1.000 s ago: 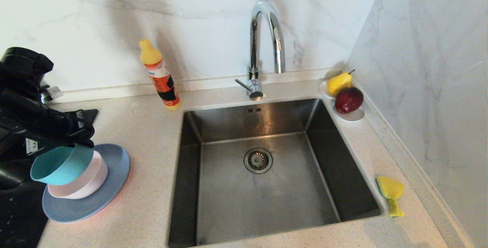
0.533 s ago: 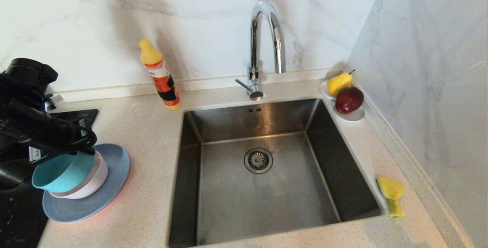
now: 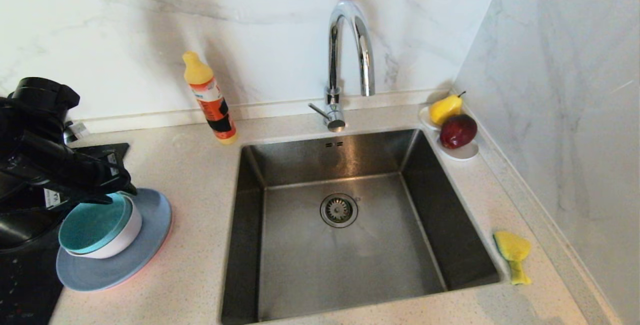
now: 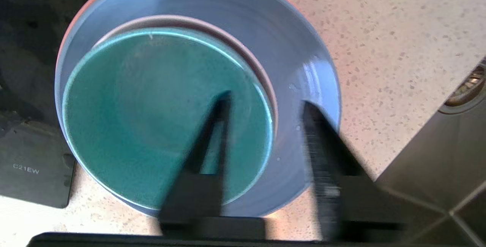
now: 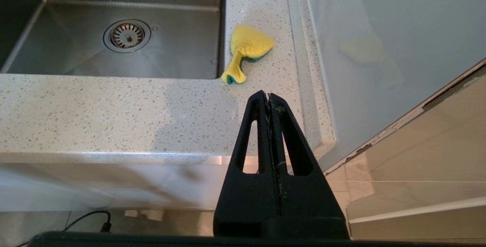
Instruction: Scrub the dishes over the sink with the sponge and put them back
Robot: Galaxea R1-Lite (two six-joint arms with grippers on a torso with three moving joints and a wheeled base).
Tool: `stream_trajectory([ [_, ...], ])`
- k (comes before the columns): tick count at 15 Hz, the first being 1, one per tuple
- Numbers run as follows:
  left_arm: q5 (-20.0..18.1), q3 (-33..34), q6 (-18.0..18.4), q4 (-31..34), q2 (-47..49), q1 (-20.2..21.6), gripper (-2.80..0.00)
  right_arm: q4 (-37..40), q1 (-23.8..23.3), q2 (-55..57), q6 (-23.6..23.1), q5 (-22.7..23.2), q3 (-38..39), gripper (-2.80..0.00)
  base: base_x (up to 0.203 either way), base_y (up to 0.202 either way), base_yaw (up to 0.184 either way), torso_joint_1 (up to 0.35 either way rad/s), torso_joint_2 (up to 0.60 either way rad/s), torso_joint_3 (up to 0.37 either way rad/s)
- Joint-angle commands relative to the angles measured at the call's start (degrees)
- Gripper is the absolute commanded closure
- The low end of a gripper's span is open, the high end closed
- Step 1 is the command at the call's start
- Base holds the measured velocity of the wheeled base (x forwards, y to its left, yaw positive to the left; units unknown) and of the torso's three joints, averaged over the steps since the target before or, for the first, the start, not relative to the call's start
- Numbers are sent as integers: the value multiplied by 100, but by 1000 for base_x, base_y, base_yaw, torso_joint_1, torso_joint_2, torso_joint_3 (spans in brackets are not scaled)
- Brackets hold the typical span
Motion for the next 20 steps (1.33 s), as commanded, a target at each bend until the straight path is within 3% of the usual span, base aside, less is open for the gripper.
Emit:
stream_trajectory([
  [1,-19,-114,-28,-2,-87,8,-280,2,2,-2,-6,4,0,0,0,0,0,0,0,0],
  [3,-56,-483,-74,-28,-320,20,-280,2,2,-10,-6,4,0,0,0,0,0,0,0,0],
  [4,-110,-677,-80,-34,-493,20,0,2,2,-10,-6,4,0,0,0,0,0,0,0,0],
  [6,-196,-1023,21,-156,-618,14,0,2,2,-9,-6,4,0,0,0,0,0,0,0,0],
  [7,-214,-1111,234,-570,-592,7,0,2,2,-10,-6,4,0,0,0,0,0,0,0,0],
  [10,-376,-774,1483,-2349,-503,-285,0,2,2,-10,-6,4,0,0,0,0,0,0,0,0],
  [12,-447,-133,2005,-3095,-782,-696,0,2,2,-1,-6,4,0,0,0,0,0,0,0,0],
  [16,-422,1433,2170,-3736,-2815,-1090,0,2,2,-1,-6,4,0,0,0,0,0,0,0,0],
  [20,-87,3227,2209,-3798,-5788,-1158,0,2,2,-8,-6,4,0,0,0,0,0,0,0,0],
])
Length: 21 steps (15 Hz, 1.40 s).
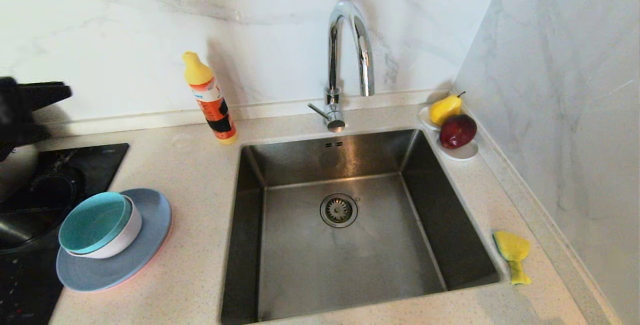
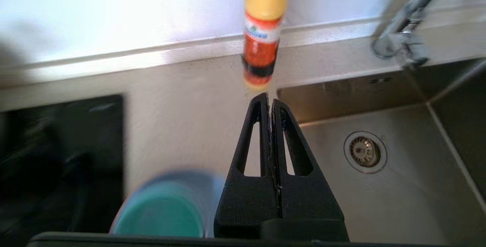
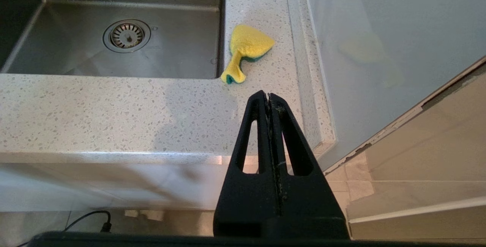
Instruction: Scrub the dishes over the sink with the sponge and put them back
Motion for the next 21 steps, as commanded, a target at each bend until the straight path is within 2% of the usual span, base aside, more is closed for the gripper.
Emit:
stream_trajectory([
  [1,119,1117,22,52,-2539,-38,0,0,2,-10,-3,2,0,0,0,0,0,0,0,0],
  [3,40,1836,40,444,-3965,-53,0,0,2,-10,-3,2,0,0,0,0,0,0,0,0],
  [5,-201,2436,54,1222,-5246,-63,0,0,2,-8,-3,2,0,0,0,0,0,0,0,0],
  [7,-259,3220,86,1930,-6042,-74,0,0,2,-10,-3,2,0,0,0,0,0,0,0,0],
  [8,-113,3752,102,2077,-6165,-79,0,0,2,-10,-3,2,0,0,0,0,0,0,0,0],
  [10,114,4708,169,1806,-6150,-83,0,0,2,-10,-3,2,0,0,0,0,0,0,0,0],
  [12,239,5375,342,1066,-6141,-85,0,17,2,-10,-117,-6,9,0,0,0,0,0,0,0],
  [14,297,5433,360,927,-6139,-86,0,9,2,-10,-188,11,0,0,0,0,0,0,0,0],
  [16,450,5482,55,730,-6139,-86,0,9,2,-10,-188,19,0,0,0,0,0,0,0,0],
  [21,490,5513,-183,660,-6139,-86,0,27,2,-10,-185,28,0,0,0,0,0,0,0,0],
])
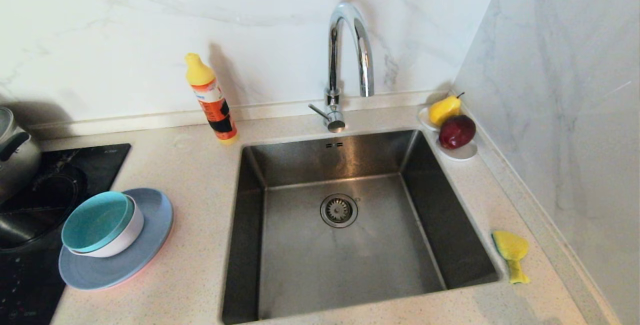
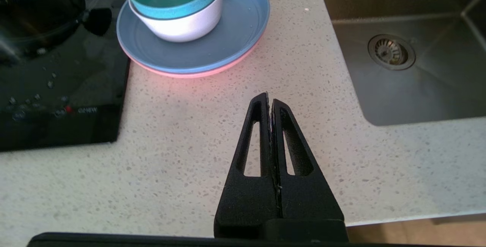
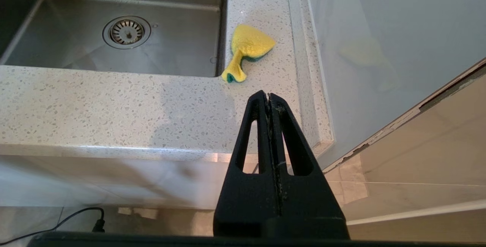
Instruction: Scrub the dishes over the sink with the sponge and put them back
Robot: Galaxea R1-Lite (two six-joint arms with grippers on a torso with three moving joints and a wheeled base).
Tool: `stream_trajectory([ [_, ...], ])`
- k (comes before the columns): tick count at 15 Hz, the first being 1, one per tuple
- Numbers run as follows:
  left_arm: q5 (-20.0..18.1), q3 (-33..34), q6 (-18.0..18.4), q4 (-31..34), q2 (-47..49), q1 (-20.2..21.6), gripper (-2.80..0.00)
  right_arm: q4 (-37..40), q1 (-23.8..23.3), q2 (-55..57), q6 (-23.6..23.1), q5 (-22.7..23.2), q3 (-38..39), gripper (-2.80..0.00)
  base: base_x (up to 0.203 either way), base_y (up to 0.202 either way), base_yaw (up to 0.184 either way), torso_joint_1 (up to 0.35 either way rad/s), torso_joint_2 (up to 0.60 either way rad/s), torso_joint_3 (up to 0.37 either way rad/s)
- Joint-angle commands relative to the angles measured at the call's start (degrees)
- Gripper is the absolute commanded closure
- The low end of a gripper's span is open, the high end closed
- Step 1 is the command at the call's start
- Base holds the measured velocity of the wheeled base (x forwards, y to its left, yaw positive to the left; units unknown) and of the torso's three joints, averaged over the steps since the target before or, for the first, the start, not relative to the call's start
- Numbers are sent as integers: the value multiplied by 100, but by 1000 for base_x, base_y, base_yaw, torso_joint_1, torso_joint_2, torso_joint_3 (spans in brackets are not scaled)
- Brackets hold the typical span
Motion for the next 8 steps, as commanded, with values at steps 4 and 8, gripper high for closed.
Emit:
stream_trajectory([
  [4,-9,2,-23,8,27,3,0,-8,2,-5,23,-14,0,0,0,0,0,0,0,0],
  [8,-8,6,-51,2,27,3,0,-26,2,-10,327,-26,0,0,0,0,0,0,0,0],
])
